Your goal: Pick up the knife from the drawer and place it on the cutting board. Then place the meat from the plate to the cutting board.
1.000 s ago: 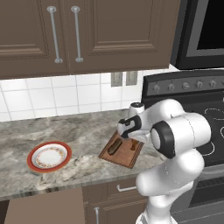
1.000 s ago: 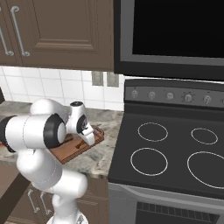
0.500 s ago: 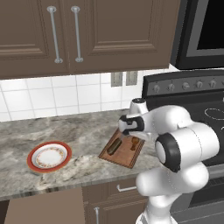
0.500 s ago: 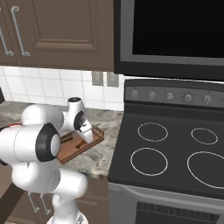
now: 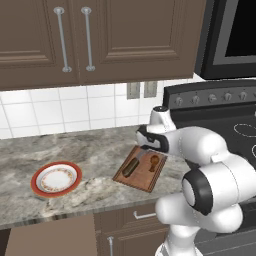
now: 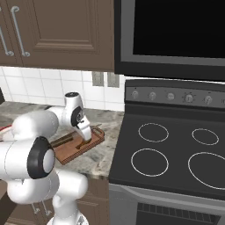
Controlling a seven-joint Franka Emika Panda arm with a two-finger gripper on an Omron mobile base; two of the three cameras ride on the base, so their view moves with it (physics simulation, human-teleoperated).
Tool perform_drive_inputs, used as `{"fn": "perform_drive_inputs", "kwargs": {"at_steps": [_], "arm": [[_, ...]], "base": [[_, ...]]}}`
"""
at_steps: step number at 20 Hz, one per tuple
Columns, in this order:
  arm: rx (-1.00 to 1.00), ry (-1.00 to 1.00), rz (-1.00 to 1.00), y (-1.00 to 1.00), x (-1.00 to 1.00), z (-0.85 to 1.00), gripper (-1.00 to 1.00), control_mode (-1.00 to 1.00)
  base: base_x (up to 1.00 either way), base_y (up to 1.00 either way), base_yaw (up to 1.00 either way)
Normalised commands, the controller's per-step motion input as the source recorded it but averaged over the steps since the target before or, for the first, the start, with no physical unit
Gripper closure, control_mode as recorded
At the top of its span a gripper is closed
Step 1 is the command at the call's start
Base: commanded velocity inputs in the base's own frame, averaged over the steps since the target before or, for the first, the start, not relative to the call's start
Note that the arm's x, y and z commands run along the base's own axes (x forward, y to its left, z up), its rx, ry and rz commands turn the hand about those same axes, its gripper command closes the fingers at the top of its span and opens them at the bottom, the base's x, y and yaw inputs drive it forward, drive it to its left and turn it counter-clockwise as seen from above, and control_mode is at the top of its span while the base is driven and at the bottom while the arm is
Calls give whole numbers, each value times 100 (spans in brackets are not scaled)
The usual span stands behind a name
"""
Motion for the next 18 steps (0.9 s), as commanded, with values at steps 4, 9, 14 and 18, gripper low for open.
{"fn": "perform_drive_inputs", "kwargs": {"at_steps": [4,9,14,18], "arm": [[0,0,-1,0,-29,31,-100,-100],[0,0,0,0,-37,29,-100,-100],[0,0,0,0,-43,22,-100,-100],[0,0,0,0,-46,18,-100,-100]], "base": [[0,0,0],[0,0,0],[0,0,0],[0,0,0]]}}
